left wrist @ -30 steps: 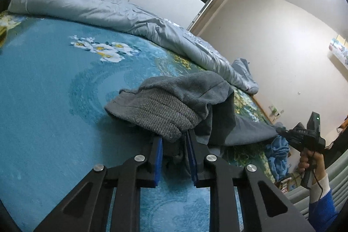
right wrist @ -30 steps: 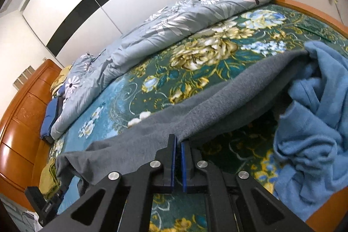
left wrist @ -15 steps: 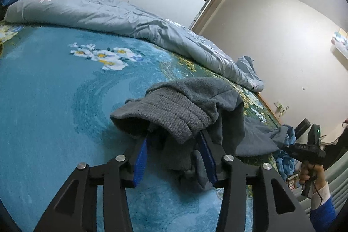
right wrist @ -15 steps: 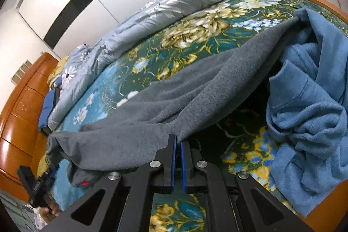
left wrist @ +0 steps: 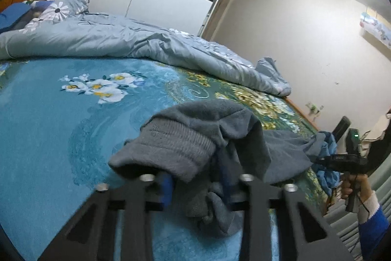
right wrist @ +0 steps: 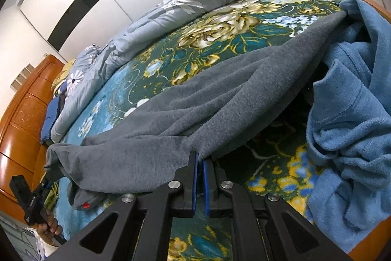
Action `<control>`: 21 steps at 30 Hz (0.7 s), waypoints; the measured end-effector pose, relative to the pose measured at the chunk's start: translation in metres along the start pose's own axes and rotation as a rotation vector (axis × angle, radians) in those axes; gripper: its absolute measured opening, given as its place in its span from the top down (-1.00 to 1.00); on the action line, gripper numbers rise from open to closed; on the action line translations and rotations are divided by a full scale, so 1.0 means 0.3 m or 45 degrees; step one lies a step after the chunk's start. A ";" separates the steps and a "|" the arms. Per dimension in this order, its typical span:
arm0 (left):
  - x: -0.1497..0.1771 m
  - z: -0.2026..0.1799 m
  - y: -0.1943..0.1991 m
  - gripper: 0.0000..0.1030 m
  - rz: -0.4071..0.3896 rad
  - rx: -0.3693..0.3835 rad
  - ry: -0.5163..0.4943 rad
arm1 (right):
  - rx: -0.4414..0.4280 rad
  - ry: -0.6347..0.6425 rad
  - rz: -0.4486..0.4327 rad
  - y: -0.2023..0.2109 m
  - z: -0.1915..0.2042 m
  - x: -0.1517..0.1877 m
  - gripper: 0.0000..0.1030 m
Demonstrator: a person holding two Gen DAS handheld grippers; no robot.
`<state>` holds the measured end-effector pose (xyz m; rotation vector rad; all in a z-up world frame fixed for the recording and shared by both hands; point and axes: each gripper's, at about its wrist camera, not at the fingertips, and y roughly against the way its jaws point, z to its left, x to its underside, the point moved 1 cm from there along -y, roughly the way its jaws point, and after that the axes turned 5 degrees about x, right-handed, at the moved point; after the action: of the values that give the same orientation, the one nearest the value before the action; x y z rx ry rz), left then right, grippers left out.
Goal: Fold clothes
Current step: 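Grasp the grey sweatshirt cuff with the left gripper while the right gripper holds its edge, then lift and stretch the grey sweatshirt between both grippers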
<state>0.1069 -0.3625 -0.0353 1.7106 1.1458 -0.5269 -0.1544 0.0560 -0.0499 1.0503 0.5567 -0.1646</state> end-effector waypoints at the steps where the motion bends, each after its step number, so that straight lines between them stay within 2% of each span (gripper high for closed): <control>1: -0.007 -0.003 0.016 0.71 -0.020 -0.003 0.006 | -0.001 0.008 -0.005 0.008 0.004 -0.001 0.91; 5: -0.039 -0.014 0.096 0.81 -0.121 -0.006 0.033 | -0.014 0.042 -0.042 0.061 0.023 0.010 0.91; 9: -0.096 -0.033 0.198 0.86 -0.205 -0.024 0.024 | -0.078 0.026 -0.128 0.156 0.022 0.012 0.91; 10: -0.114 -0.041 0.222 0.86 -0.217 -0.025 0.016 | -0.095 0.021 -0.159 0.184 0.023 0.006 0.99; 15: -0.171 -0.117 0.322 0.86 -0.264 -0.029 -0.064 | -0.130 0.041 -0.339 0.345 0.059 -0.063 0.99; 18: -0.162 -0.164 0.349 0.86 -0.266 -0.028 -0.103 | -0.107 0.052 -0.358 0.372 0.072 -0.088 0.99; 21: -0.137 -0.186 0.357 0.86 -0.247 -0.038 -0.121 | -0.082 -0.005 -0.339 0.348 0.042 -0.066 0.92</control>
<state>0.1730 -0.3403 0.0718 1.5408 1.2515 -0.6997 -0.1264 0.0947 0.0459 0.9106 0.6935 -0.3805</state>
